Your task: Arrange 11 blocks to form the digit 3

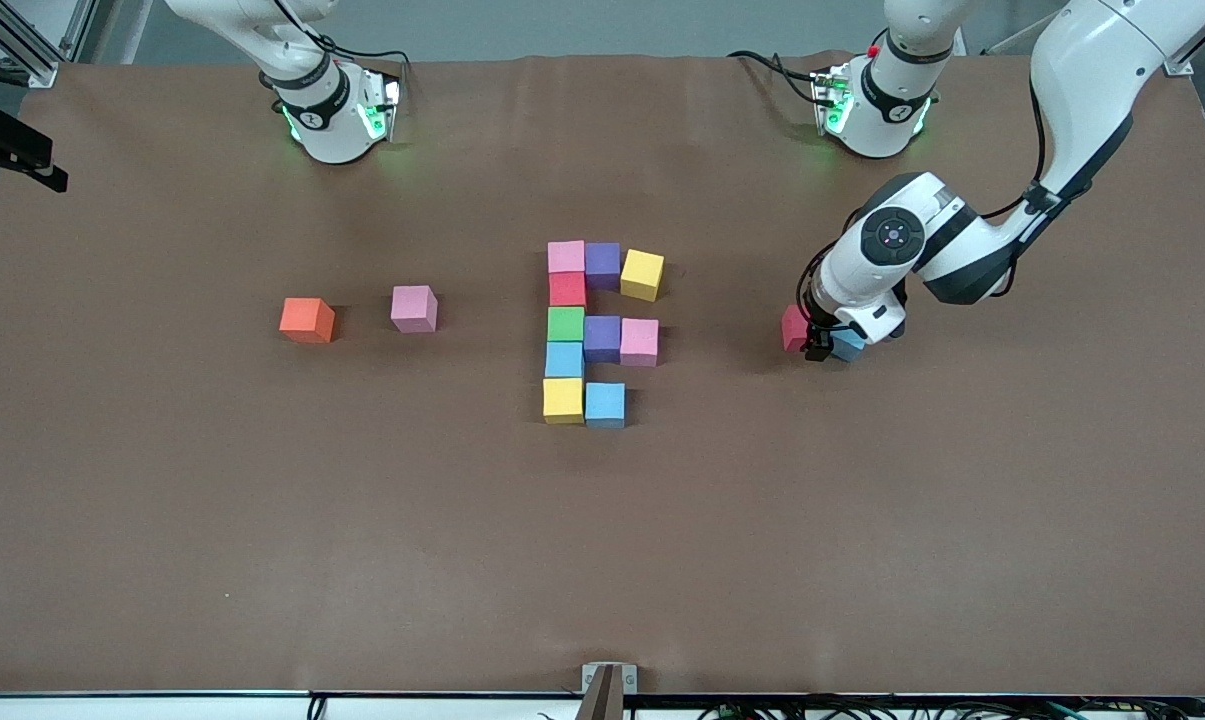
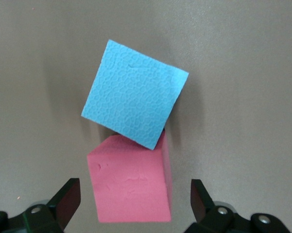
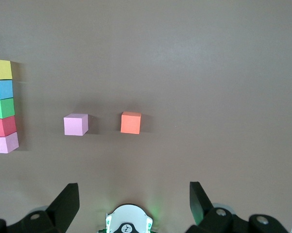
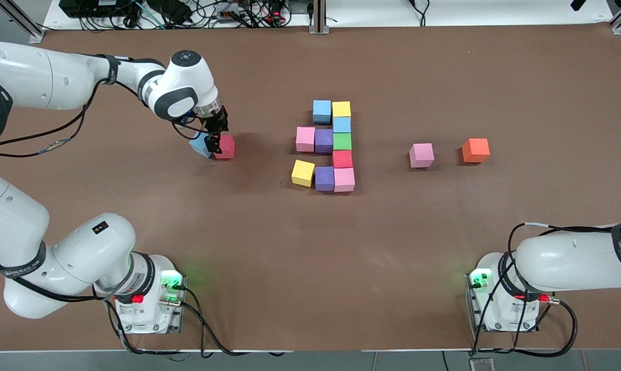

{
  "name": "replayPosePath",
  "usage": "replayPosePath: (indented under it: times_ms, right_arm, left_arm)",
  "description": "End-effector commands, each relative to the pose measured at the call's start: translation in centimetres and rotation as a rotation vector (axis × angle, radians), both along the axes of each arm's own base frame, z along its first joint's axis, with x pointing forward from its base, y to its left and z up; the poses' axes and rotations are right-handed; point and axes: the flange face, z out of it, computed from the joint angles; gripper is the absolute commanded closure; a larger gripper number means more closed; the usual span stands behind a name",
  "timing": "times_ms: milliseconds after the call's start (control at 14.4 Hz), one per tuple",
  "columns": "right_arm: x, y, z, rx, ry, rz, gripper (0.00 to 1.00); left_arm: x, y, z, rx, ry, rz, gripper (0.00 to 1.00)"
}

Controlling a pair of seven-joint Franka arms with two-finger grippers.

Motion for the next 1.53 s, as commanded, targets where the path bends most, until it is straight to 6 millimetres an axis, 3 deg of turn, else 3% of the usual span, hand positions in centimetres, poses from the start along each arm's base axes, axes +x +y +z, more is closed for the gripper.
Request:
replayPosePath:
  times_ms: [0, 348, 417, 695, 765, 834, 1043, 1321, 1460]
  right_arm:
    - [-1.1, -0.3, 0.0, -0.008, -0.029, 0.018, 0.00]
    - [-1.8, 0.0, -0.6, -0.008, -0.056, 0.027, 0.00]
    - [-1.9, 0.1, -0.5, -0.008, -0.058, 0.028, 0.00]
    - [-1.9, -0.2, -0.6, -0.005, -0.056, 0.045, 0.00]
    - [-1.9, -0.1, -0.5, -0.005, -0.058, 0.048, 0.00]
    - [-1.9, 0.1, -0.6, -0.004, -0.056, 0.051, 0.00]
    - [-1.9, 0.1, -0.5, -0.005, -0.053, 0.047, 0.00]
    - [-2.1, -0.1, -0.4, 0.007, -0.051, 0.006, 0.00]
    - [-2.2, 0.3, -0.2, 0.007, -0.044, -0.005, 0.00]
  left_arm:
    - [-0.1, 0.4, -0.5, -0.005, -0.015, -0.006, 0.00]
    - [-0.1, 0.2, -1.0, -0.012, -0.018, -0.016, 0.01]
    - [-0.2, 0.1, -1.1, -0.011, -0.016, -0.018, 0.06]
    - [-0.1, 0.0, -1.4, -0.021, -0.012, -0.027, 0.58]
    - [0.0, 0.2, -1.6, -0.020, -0.011, -0.023, 0.70]
    - [0.4, 0.1, -1.3, -0.022, -0.019, -0.021, 0.75]
    - [2.5, -1.3, 0.5, -0.012, -0.050, -0.021, 0.76]
    - [7.0, -5.5, 4.3, -0.035, -0.064, -0.005, 0.76]
    - [8.9, -7.7, 5.2, -0.038, -0.060, -0.002, 0.76]
